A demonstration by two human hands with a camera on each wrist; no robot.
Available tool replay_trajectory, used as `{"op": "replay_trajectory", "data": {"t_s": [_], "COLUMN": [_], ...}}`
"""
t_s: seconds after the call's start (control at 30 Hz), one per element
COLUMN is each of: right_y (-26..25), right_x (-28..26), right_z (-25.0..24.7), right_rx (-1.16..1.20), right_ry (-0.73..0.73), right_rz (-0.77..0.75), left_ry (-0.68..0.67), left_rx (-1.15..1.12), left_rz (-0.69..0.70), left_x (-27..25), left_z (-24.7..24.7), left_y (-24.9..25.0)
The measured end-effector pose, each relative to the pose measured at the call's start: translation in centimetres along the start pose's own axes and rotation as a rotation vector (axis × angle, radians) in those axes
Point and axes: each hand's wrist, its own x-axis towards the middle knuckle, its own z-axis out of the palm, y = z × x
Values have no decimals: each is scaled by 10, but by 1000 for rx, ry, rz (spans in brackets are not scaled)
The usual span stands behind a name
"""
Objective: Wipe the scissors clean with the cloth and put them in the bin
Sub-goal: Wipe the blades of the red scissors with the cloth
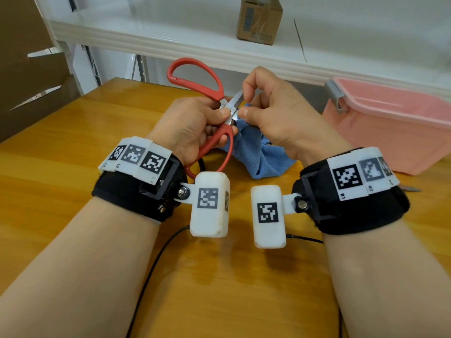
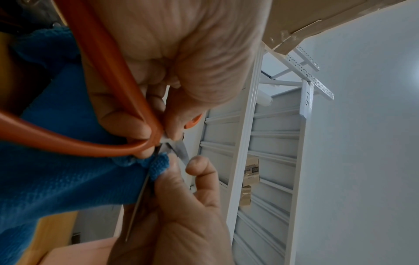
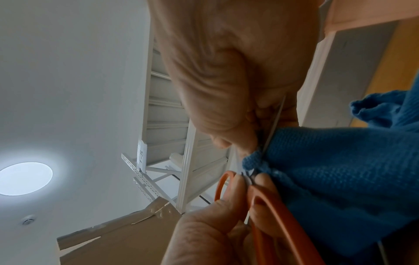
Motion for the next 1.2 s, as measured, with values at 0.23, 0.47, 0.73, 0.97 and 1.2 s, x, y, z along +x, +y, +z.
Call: {"op": "replay_trajectory", "data": {"t_s": [0.23, 0.47, 0.73, 0.97, 1.2], "right_y": [1, 5, -2, 5, 3], "right_x": [0, 3, -1, 5, 7], "right_z": [-6, -6, -13, -18, -27], "right_rx": [-21, 58, 70, 165, 19], "right_ry": [-35, 39, 22, 241, 488], "right_rz": [-1, 33, 83, 103, -90], "left_ry": [18, 40, 48, 78, 83], "left_rx": [-17, -41, -36, -50, -82], "left_rz": [-8, 10, 15, 16, 20], "left_x": [-2, -1, -3, 0, 0], "left_z": [0, -5, -7, -9, -8], "left_y": [1, 4, 5, 6, 4]}}
